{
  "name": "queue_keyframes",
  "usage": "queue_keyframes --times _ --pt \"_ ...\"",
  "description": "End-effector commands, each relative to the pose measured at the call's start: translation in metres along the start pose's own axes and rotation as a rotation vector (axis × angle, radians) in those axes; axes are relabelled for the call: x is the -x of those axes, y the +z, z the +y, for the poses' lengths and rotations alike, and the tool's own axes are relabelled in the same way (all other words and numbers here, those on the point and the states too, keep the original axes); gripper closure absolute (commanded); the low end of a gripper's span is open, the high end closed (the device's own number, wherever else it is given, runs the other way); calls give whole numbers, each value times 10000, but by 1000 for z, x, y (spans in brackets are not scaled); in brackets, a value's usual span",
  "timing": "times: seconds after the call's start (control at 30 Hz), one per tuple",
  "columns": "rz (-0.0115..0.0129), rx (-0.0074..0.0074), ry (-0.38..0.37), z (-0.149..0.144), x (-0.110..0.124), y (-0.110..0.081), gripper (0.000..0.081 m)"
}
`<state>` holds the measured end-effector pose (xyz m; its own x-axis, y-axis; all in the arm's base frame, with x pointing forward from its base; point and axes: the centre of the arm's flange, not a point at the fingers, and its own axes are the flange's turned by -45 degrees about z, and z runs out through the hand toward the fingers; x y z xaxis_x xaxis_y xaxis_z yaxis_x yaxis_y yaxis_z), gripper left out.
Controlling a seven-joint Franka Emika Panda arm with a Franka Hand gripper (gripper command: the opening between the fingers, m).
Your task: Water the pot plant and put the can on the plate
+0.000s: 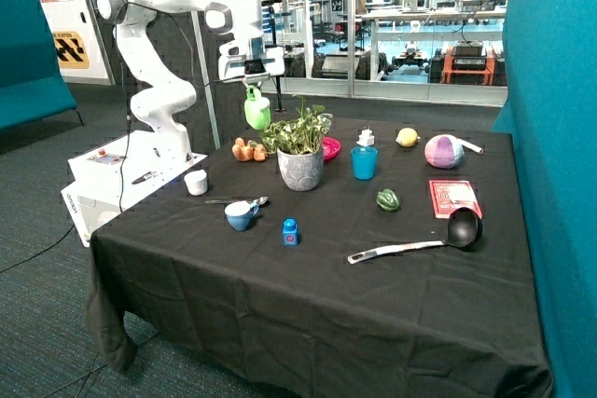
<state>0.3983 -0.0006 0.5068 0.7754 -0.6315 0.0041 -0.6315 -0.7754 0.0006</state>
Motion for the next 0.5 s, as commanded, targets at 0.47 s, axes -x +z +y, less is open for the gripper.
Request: queue_keyframes --times 0.47 --pt "-41 -7 -532 2 -32 3 808"
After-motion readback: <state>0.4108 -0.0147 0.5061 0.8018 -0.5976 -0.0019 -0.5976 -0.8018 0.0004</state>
